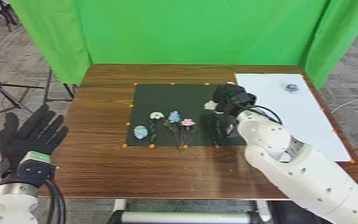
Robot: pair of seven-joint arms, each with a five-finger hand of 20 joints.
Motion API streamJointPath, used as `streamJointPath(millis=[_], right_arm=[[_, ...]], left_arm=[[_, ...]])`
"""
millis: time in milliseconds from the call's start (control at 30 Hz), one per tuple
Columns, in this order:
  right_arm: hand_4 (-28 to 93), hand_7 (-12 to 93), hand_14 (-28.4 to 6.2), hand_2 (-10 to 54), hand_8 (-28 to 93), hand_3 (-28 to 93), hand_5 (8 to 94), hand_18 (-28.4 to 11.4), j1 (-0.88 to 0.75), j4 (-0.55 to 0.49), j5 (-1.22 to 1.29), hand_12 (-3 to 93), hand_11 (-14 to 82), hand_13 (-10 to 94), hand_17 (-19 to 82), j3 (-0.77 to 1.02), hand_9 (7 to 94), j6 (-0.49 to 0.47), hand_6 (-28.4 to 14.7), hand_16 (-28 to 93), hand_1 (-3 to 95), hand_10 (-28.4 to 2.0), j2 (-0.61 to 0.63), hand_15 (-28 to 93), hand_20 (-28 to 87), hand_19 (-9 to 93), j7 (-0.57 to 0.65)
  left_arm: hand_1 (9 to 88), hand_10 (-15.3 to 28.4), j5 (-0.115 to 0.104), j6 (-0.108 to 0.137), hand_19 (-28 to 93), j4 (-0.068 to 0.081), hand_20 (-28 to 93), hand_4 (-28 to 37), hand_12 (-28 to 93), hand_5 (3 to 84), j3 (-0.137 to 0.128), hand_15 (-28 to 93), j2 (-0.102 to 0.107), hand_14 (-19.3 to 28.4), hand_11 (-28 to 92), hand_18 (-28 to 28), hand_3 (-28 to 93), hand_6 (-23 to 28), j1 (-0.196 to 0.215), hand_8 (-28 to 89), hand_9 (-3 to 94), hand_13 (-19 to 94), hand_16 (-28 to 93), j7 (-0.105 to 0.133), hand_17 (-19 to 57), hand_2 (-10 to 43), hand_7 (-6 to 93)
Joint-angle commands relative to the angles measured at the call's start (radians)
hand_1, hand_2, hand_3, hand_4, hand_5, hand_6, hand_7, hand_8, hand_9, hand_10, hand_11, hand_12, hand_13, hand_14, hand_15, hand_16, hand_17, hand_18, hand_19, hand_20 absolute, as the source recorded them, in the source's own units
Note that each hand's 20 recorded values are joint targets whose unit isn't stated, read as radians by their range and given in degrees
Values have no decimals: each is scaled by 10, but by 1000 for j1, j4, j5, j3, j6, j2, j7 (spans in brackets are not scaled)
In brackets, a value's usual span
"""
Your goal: Arrange flowers
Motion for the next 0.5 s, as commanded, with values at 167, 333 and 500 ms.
streamJointPath(millis=[167,333,500], right_arm=[[-283,294,-69,-95,-9,731,654,-235,-22,-49,31,192,188,660,332,19,696,-40,-15,392,538,-130,11,498,406,836,7],[-283,261,-74,-95,-134,740,625,-235,-34,-69,37,165,171,648,329,38,633,-63,-12,375,524,-141,14,493,391,832,4],[-283,261,-77,-95,-147,752,605,-235,-48,-89,42,155,153,636,327,55,593,-95,-17,357,513,-150,20,495,385,828,9]], left_arm=[[275,129,-63,-56,286,10,90,-283,83,384,4,355,3,130,227,121,704,65,7,-90,281,179,-92,58,-55,92,148],[285,127,-65,-61,272,9,87,-283,86,377,5,335,3,128,222,118,711,63,13,-89,277,169,-87,69,-53,51,148],[299,126,-65,-57,266,8,90,-280,89,367,4,320,4,123,217,117,710,63,14,-89,272,159,-81,73,-53,20,147]])
